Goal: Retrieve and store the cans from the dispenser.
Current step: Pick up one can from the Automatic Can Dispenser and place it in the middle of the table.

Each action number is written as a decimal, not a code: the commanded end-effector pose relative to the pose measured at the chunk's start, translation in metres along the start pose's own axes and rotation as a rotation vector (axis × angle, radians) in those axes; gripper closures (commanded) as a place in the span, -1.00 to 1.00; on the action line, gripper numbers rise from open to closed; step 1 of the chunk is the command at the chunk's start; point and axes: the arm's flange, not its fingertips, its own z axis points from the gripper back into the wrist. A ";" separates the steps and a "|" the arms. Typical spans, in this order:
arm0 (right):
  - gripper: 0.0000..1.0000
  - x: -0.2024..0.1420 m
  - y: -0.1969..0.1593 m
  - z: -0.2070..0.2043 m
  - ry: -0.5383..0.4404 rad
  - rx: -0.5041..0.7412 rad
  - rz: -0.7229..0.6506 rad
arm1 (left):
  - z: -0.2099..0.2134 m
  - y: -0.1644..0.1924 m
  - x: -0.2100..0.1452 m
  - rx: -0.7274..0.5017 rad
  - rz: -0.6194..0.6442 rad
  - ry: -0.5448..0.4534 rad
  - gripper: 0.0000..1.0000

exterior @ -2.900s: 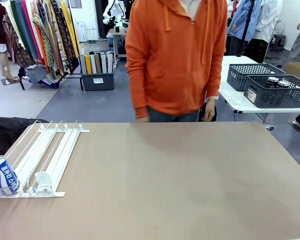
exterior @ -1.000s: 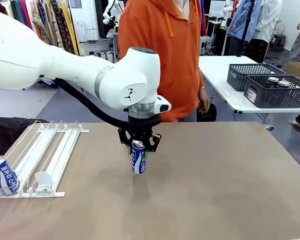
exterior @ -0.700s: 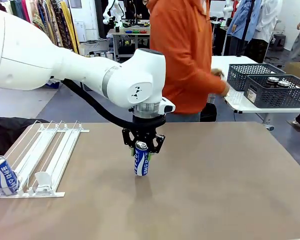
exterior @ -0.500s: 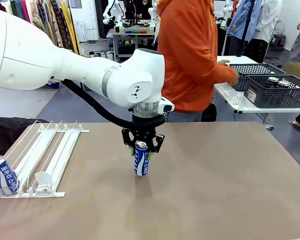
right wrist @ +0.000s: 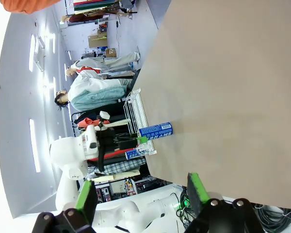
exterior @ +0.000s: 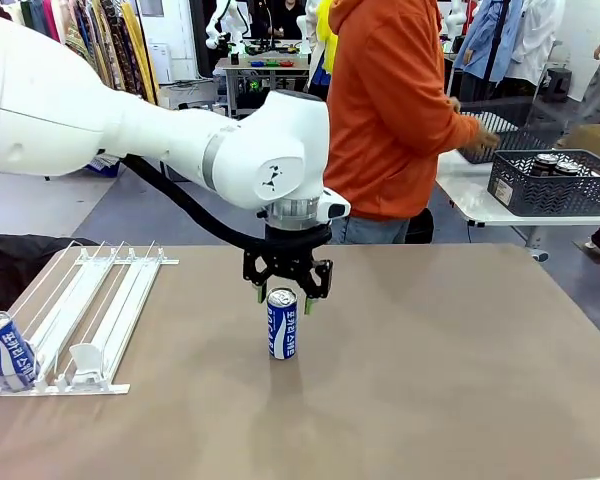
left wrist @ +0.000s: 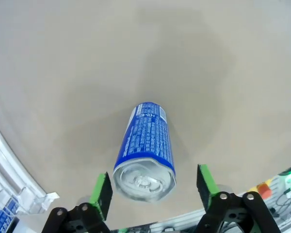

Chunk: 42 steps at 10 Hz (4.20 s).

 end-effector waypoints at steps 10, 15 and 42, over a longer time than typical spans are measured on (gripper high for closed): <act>-1.00 0.000 0.003 0.003 0.007 -0.001 -0.006 | 0.128 0.442 -0.315 -0.934 0.277 -0.326 -1.00; -1.00 0.000 0.003 0.003 0.007 -0.001 -0.006 | 0.073 0.503 -0.391 -1.123 0.376 -0.436 -1.00; -1.00 0.000 0.003 0.003 0.007 -0.001 -0.006 | 0.043 0.417 -0.271 -0.085 0.463 -0.327 -1.00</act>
